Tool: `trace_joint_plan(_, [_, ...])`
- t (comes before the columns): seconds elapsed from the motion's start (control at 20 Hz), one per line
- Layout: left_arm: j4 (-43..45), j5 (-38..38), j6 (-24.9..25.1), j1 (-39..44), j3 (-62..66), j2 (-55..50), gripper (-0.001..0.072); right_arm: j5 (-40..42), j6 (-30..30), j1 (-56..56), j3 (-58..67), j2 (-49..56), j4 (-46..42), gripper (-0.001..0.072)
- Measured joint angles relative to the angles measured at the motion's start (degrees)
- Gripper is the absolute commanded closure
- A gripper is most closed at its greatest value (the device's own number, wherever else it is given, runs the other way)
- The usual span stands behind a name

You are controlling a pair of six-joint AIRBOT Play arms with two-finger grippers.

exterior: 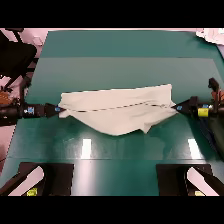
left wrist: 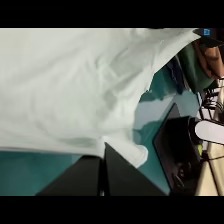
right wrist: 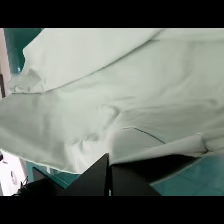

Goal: Fold the shirts.

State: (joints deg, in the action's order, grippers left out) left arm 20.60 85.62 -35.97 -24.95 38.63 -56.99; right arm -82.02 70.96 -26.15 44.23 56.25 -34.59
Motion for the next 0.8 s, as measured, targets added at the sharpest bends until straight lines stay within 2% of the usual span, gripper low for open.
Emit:
trace_joint_plan(0.2, [0.0, -4.2, 1.4, 0.0, 2.3, 0.7, 0.0685, 0.2, -0.4, 0.3, 7.2, 7.7, 0.4, 0.0689])
trace_joint_plan(0.5, [7.8, -7.8, 1.8, 0.0, 2.8, 0.9, 0.0685, 0.3, -1.8, 4.4, 16.2, 19.9, 0.5, 0.0689])
trace_joint_plan(0.8, [13.6, -13.1, 2.0, 0.0, 2.7, 0.9, 0.0685, 1.6, -2.3, 6.5, 24.1, 27.9, 0.5, 0.0688])
